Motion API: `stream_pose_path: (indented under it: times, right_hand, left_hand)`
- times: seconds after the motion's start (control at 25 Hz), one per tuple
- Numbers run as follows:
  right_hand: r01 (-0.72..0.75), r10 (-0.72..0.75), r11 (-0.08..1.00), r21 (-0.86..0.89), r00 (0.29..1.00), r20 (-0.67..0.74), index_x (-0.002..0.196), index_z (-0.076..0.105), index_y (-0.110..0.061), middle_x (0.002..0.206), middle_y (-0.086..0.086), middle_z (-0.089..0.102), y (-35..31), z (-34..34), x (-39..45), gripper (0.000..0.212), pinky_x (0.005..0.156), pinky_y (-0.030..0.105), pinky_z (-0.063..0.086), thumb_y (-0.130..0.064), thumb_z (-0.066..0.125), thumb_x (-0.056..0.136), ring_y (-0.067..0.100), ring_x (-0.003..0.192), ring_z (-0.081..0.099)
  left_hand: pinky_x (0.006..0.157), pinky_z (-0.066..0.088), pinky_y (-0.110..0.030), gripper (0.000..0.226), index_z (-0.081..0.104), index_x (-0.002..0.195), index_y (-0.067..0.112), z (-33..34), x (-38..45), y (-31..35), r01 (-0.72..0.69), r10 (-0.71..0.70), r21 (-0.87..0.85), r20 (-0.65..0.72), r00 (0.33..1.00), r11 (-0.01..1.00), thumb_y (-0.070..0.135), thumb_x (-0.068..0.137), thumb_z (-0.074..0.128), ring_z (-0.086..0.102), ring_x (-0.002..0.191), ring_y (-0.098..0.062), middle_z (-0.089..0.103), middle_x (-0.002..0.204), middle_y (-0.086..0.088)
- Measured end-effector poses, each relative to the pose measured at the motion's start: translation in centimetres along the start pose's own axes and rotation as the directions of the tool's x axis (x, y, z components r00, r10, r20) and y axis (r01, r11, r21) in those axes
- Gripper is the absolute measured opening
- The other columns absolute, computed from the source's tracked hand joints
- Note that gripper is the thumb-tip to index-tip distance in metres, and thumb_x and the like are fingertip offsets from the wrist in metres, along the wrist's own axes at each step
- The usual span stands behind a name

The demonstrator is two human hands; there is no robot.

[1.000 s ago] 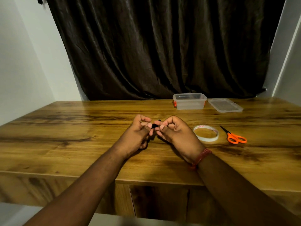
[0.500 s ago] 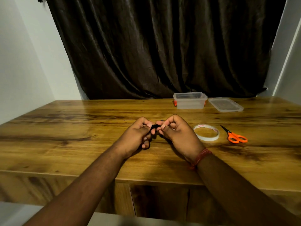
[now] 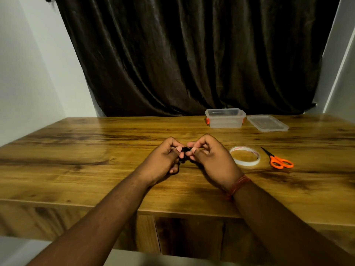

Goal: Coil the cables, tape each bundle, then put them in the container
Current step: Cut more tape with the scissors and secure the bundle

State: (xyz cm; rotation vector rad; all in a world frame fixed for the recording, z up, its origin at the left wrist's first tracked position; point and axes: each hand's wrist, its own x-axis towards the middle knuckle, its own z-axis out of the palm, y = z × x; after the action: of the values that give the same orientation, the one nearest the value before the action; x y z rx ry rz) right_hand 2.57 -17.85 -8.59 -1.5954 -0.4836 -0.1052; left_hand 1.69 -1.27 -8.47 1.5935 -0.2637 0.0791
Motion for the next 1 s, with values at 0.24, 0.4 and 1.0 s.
stream_pose_path:
  times: [0.24, 0.4, 1.0]
  right_hand:
    - [0.191, -0.295, 0.805, -0.562, 0.950, -0.100, 0.088, 0.065, -0.018, 0.097, -0.007, 0.056, -0.9, -0.1, -0.2, 0.009, 0.067, 0.007, 0.045, -0.011, 0.061, 0.092, 0.003, 0.075, 0.056]
    - [0.215, -0.347, 0.717, -0.664, 0.935, -0.073, 0.097, 0.071, -0.014, 0.097, -0.003, 0.055, -0.6, 0.1, 0.0, 0.014, 0.069, 0.004, 0.032, -0.014, 0.058, 0.094, 0.007, 0.083, 0.050]
    - [0.273, -0.354, 0.638, -0.720, 0.934, 0.042, 0.112, 0.070, -0.015, 0.106, 0.002, 0.064, -0.6, 1.1, -0.3, 0.024, 0.083, 0.020, 0.041, -0.012, 0.049, 0.099, 0.016, 0.096, 0.058]
  left_hand:
    - [0.041, 0.028, -0.020, 0.014, 0.049, 0.095, 0.009, 0.3, -0.2, 0.1, -0.012, 0.011, 0.035, 0.011, 1.000, 0.999, 0.006, 0.105, 0.039, 0.032, 0.046, -0.007, 0.054, 0.076, -0.005]
    - [0.042, 0.027, -0.021, 0.012, 0.048, 0.098, 0.006, 0.3, -0.3, 0.1, -0.026, 0.024, 0.062, 0.032, 0.999, 0.998, 0.006, 0.105, 0.038, 0.032, 0.047, -0.008, 0.054, 0.077, -0.005]
    - [0.041, 0.026, -0.021, 0.015, 0.048, 0.095, 0.007, 0.3, -0.1, -0.1, -0.032, 0.032, -0.001, 0.022, 0.999, 0.999, 0.006, 0.105, 0.037, 0.033, 0.043, -0.005, 0.055, 0.071, -0.002]
